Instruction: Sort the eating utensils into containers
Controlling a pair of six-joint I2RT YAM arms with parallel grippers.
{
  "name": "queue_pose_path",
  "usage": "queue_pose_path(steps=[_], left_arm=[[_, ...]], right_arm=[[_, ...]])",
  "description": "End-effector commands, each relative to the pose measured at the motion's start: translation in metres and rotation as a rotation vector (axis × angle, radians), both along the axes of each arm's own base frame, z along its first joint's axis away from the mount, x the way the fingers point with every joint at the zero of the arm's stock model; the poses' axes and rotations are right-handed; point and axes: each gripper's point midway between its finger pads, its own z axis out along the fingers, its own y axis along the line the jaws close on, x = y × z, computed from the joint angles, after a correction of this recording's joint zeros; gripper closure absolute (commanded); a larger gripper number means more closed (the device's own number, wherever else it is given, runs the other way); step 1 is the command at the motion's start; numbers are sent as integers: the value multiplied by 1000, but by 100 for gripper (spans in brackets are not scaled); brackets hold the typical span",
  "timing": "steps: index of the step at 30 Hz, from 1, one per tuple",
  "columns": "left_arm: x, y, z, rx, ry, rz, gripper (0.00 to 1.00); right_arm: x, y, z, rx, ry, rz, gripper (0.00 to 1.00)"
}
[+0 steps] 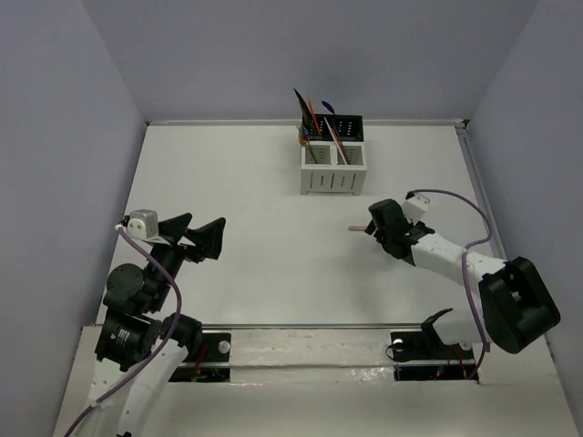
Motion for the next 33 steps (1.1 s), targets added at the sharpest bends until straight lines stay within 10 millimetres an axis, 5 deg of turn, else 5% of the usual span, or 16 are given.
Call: queue_pose_path(steps=[1, 14, 33], left_arm=[[-3, 1, 13, -16, -54, -4, 1], [-3, 0, 12, -15, -51, -7, 1], [-1, -1, 10, -12, -44, -7, 1]], right_arm=[[17, -10, 6, 14, -22, -75, 20], [37, -4, -4, 28, -11, -76, 16], [56, -5, -17, -60, 17, -76, 23]])
